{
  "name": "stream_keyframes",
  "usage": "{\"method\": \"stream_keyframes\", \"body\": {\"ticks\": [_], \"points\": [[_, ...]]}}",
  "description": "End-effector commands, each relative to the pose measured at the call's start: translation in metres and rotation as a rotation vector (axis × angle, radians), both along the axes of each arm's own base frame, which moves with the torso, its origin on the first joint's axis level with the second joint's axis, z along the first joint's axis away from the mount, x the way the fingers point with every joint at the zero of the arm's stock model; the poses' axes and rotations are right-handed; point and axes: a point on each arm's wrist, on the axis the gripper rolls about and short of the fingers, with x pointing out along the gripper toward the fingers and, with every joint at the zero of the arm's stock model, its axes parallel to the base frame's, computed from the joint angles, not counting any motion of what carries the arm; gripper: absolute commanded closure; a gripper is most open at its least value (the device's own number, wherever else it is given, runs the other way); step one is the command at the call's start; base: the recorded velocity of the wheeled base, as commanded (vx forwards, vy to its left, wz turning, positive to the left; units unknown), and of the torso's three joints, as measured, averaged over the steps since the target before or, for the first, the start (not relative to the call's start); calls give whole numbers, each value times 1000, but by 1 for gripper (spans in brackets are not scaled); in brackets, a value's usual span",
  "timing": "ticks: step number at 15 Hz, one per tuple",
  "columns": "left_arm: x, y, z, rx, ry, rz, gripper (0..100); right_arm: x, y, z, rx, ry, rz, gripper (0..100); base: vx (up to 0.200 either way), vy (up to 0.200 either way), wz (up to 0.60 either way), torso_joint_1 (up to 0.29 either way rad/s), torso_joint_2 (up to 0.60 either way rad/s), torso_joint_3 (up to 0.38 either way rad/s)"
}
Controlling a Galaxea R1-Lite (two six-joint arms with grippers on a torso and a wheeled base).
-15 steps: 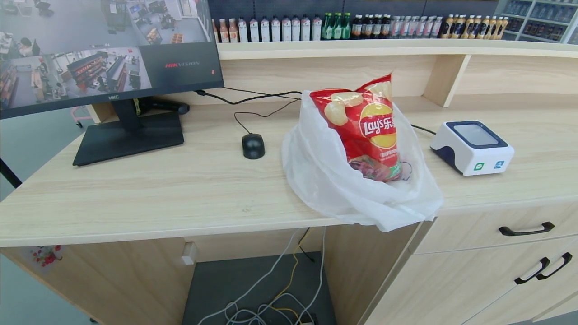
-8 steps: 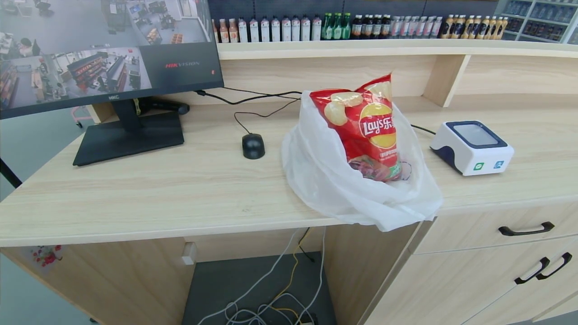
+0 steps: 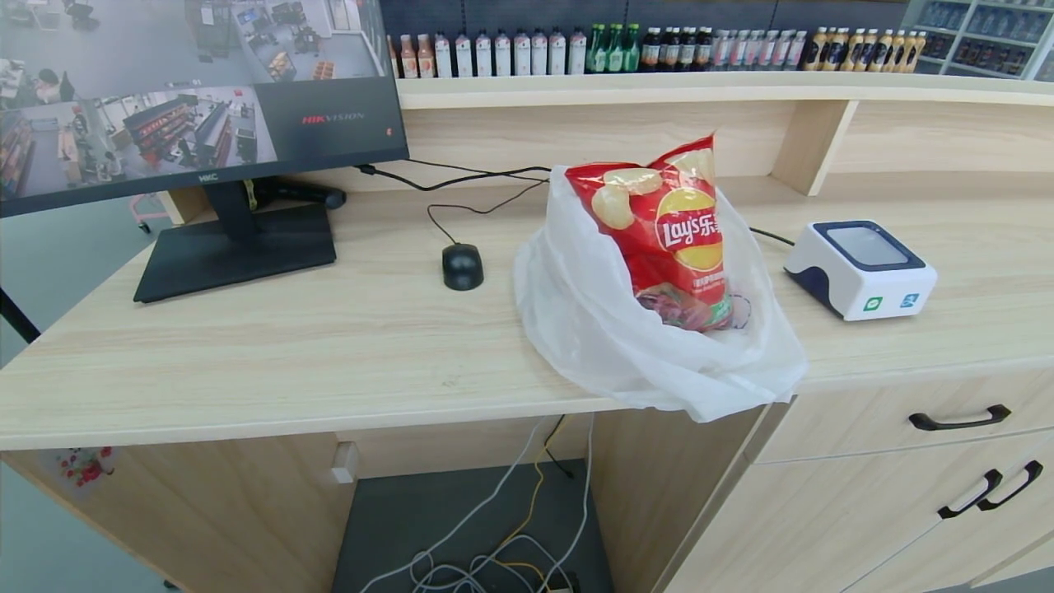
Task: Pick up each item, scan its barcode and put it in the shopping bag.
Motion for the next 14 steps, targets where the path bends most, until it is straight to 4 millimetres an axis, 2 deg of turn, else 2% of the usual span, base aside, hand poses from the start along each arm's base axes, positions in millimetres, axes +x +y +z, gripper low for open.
{"method": "stream_keyframes", "body": {"ticks": [1,3,6,8,14], "points": [[0,0,0,0,-1,1,0,-1,0,-1,-3,-11,-39,0,0,0,0,0,0,0],[0,0,0,1,-1,1,0,-1,2,-1,4,-6,-130,0,0,0,0,0,0,0],[0,0,0,0,-1,1,0,-10,3,-4,49,-110,-95,0,0,0,0,0,0,0],[0,0,0,0,-1,1,0,-9,4,-5,111,-108,-64,0,0,0,0,0,0,0],[0,0,0,4,-1,1,0,-9,4,-6,113,-102,-49,0,0,0,0,0,0,0]]}}
